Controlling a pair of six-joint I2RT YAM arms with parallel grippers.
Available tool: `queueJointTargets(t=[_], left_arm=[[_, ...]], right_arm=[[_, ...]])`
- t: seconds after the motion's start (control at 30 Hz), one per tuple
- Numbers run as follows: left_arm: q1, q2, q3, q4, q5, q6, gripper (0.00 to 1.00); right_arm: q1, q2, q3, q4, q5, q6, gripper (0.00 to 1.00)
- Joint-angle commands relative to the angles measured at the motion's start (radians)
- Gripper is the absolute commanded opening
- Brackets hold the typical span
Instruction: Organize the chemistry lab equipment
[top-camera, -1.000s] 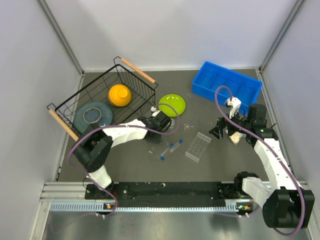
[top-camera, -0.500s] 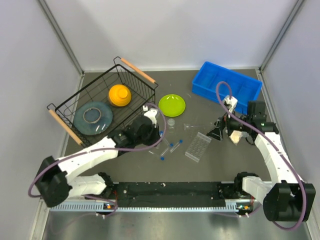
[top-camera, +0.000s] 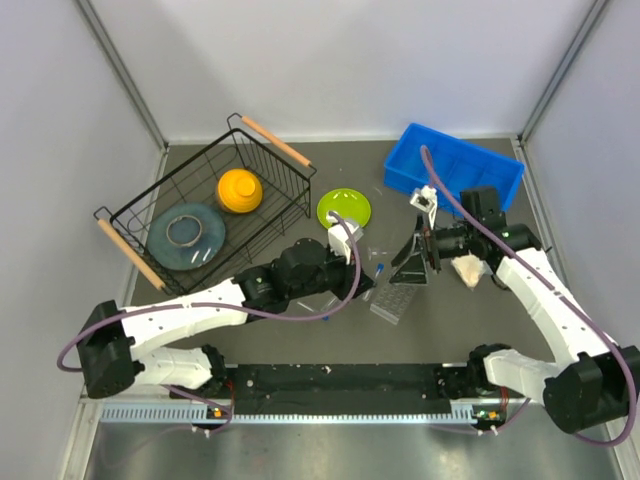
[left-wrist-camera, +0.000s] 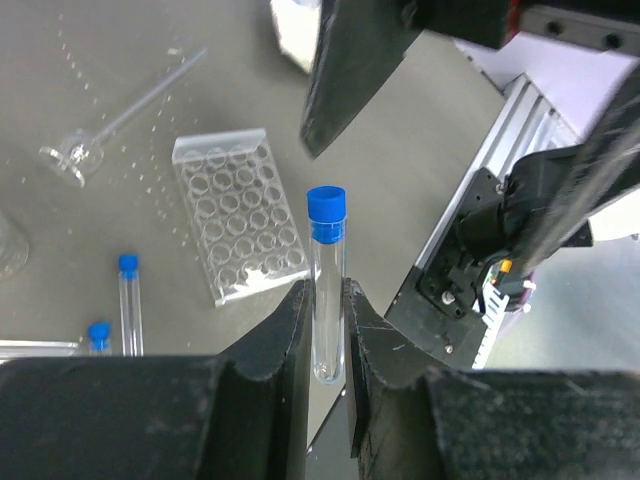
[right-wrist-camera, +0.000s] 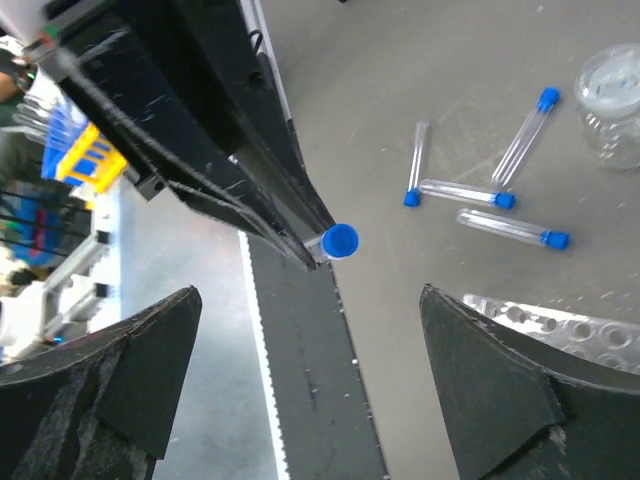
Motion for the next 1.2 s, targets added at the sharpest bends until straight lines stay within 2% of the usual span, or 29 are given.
queueJointTargets(t=[0.0,0.23,0.3,0.6,0.93,0.97,1.1,1.13,1.17], left_arm=[[-0.022,0.027,0.07,0.086,0.002,0.018,0.18],[-0.04,0.059,0.092,0.091,0.002,0.002,0.18],[-0.042,0.065,0.099,0.088,0.005,-0.002,0.18],[-0.042,0.071,0.104,0.085,-0.012,-0.007,0.18],[-0.042,0.07,0.104,0.082,-0.024,-0.005,0.19],[-0.042,0.068,0.104,0.08,-0.026,-0.007,0.21],[-0.042,0.041,0.087,0.083,-0.012,-0.002,0.46],[-0.042,0.029,0.076,0.099,-0.012,0.001,0.6],[-0.042,0.015,0.052,0.1,-0.02,0.002,0.66]], right_arm=[[0.02,0.033,0.031,0.059,-0.023,0.229,0.86],[0.023,0.027,-0.012,0.188,-0.002,0.351,0.71],[0.028,0.033,-0.021,0.208,-0.006,0.376,0.63],[0.054,0.036,-0.054,0.224,0.003,0.382,0.46],[0.065,0.05,-0.051,0.23,-0.002,0.371,0.14],[0.065,0.05,-0.049,0.228,0.001,0.365,0.13],[0.065,0.044,-0.028,0.224,0.021,0.341,0.09],[0.065,0.039,-0.022,0.221,0.031,0.332,0.09],[0.061,0.038,-0.009,0.21,0.052,0.303,0.09]])
